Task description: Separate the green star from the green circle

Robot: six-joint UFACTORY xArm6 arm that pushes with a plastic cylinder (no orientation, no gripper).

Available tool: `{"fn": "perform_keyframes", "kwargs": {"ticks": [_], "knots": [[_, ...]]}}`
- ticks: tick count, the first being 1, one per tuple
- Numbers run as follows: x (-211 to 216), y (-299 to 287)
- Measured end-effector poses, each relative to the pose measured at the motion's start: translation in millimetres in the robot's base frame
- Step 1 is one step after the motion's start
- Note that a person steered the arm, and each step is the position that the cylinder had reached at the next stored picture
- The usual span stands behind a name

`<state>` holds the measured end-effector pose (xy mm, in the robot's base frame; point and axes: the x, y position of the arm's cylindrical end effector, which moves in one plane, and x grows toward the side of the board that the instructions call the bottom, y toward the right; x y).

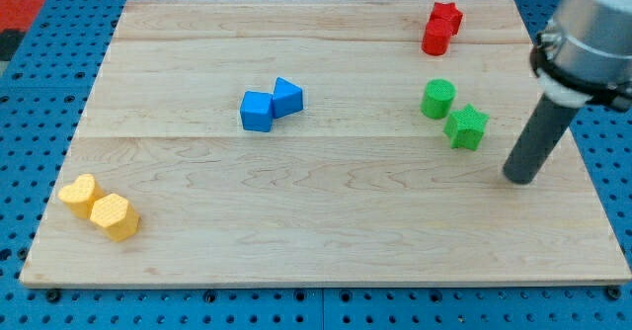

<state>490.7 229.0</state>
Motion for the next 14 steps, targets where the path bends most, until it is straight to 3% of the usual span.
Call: {"fn": "perform_keyframes", "kwargs": {"ticks": [1,2,10,11,12,13,14], "knots": [[-23,48],[-41,55],[-53,-1],[-40,-32],[-48,-39],[-92,-15],[-98,-75]]}}
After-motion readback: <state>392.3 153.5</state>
